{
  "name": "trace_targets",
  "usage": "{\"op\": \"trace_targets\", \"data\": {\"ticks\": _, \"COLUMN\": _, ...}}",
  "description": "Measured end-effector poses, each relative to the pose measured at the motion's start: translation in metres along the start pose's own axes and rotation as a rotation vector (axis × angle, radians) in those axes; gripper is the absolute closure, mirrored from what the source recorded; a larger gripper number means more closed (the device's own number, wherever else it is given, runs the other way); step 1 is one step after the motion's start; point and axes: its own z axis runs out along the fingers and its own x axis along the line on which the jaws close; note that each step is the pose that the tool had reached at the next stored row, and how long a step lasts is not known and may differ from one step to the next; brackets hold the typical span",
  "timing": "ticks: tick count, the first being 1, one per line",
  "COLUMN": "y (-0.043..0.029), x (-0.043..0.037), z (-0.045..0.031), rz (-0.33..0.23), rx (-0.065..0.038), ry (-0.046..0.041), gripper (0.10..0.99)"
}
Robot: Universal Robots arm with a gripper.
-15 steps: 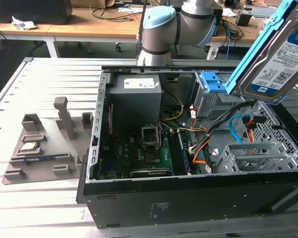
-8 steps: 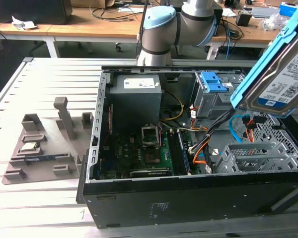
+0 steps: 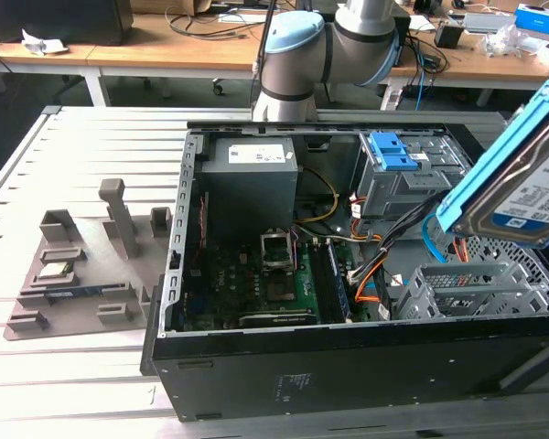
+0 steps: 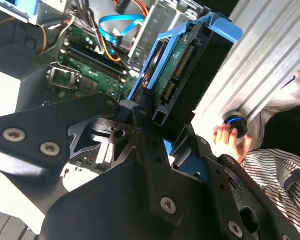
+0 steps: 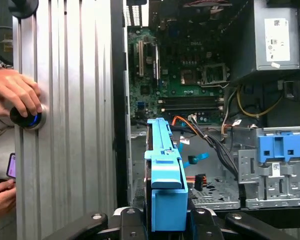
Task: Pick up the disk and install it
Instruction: 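Pick up the disk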
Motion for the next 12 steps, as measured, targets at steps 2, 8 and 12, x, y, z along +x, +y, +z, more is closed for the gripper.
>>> {"op": "trace_targets", "data": {"ticks": 2, "y": -0.0003, "x": 0.0107, "z": 0.0013, "rz": 0.001, "rx": 0.0, "ry": 0.0001, "gripper": 0.718}}
{"op": "trace_targets", "data": {"ticks": 8, "y": -0.0009, "x": 0.0314, "z": 0.0075, "rz": 0.005, "rx": 0.0, "ry": -0.0004, "gripper": 0.718}}
{"op": "trace_targets", "data": {"ticks": 12, "y": -0.0013, "x": 0.034, "z": 0.0161, "rz": 0.005, "rx": 0.0, "ry": -0.0001, "gripper": 0.718}}
